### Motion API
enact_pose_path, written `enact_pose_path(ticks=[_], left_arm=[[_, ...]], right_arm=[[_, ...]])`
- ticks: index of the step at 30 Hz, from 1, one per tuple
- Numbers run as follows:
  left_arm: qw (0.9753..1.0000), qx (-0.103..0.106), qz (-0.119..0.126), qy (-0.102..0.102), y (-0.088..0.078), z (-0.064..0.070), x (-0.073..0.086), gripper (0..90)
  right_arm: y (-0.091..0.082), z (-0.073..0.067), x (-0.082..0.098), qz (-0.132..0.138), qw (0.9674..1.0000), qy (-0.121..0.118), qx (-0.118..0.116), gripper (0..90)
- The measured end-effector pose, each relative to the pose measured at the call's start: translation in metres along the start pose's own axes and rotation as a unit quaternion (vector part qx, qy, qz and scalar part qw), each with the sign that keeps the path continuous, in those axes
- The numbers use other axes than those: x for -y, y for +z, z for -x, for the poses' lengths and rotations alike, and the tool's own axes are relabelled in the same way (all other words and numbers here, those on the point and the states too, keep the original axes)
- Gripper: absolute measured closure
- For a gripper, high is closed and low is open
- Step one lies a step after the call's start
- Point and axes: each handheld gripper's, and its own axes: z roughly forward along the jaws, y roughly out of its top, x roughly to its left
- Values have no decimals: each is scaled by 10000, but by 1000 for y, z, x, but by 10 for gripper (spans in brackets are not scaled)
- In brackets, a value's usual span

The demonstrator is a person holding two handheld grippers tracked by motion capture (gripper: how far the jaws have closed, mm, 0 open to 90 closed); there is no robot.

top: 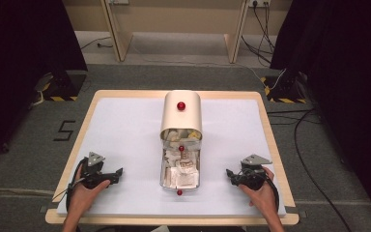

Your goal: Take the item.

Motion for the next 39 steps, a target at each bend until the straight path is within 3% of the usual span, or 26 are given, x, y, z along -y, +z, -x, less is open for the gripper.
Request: enact_pose_path(ticks=[10, 17, 26, 39], left_arm=[[10000, 7, 2, -5, 0, 0, 0, 86], [10000, 6, -1, -1, 0, 0, 0, 85], [10000, 10, -5, -3, 0, 0, 0, 85], [10000, 10, -4, -3, 0, 0, 0, 85]], right_arm=[[0, 0, 0, -7, 10000, 0, 8, 303], [-1, -3, -2, 15, 9999, 107, -67, 249], [-17, -9, -15, 471, 9987, 182, -114, 249], [-34, -31, -31, 813, 9960, -62, -367, 246]])
